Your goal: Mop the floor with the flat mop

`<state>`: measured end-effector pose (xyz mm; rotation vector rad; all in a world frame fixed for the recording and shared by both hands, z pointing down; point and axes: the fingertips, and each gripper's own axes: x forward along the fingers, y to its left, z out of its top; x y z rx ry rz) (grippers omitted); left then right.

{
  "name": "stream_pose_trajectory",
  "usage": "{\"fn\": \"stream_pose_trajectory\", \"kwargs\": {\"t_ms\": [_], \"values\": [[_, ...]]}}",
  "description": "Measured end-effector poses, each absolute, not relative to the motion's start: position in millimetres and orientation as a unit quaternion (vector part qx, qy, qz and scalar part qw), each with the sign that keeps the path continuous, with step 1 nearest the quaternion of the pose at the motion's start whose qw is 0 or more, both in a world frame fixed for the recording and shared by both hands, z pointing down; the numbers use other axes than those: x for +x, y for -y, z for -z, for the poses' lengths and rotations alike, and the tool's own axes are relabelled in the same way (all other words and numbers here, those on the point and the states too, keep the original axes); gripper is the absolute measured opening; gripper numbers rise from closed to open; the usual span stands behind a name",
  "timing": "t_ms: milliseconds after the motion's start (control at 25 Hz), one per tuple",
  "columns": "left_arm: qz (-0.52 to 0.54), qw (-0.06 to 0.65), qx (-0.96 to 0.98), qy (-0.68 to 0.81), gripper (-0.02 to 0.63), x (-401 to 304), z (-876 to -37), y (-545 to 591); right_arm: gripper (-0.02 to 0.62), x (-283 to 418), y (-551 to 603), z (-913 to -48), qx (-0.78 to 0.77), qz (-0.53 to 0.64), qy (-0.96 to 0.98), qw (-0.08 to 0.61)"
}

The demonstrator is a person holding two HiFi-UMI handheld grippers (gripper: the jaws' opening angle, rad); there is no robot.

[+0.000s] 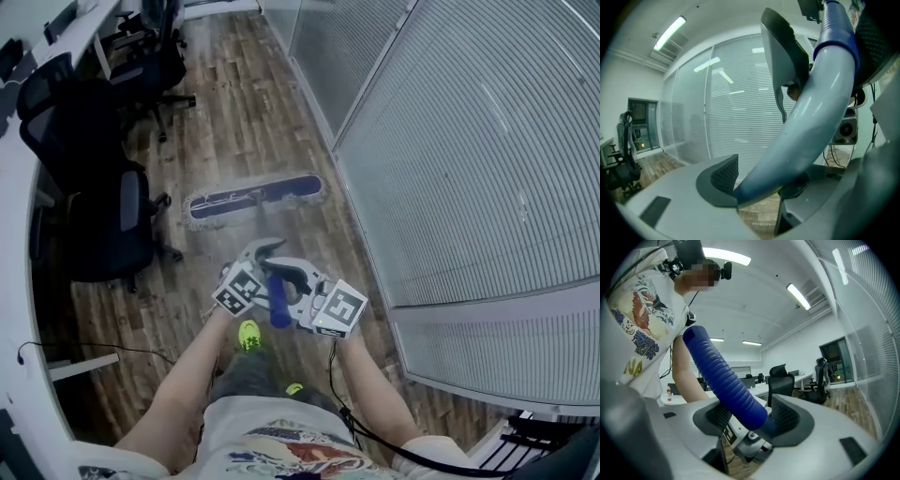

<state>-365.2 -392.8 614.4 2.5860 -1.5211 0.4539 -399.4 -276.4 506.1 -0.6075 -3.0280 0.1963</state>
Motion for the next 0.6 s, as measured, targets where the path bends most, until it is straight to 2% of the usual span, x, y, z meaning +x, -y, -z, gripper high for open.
{"fn": "stream_pose_trajectory", "kwargs": {"t_ms": [200, 600], "values": [[-0.154, 0.059, 0.848, 0.504, 0.17, -275, -614, 342, 0.247, -307, 227, -503, -0.197, -0.065, 0.978, 0.011], [-0.17, 0.065, 0.848, 0.498, 0.173, -52, -613, 204, 0.245, -83, 95, -497, -0.184, -0.079, 0.98, 0.0]]}}
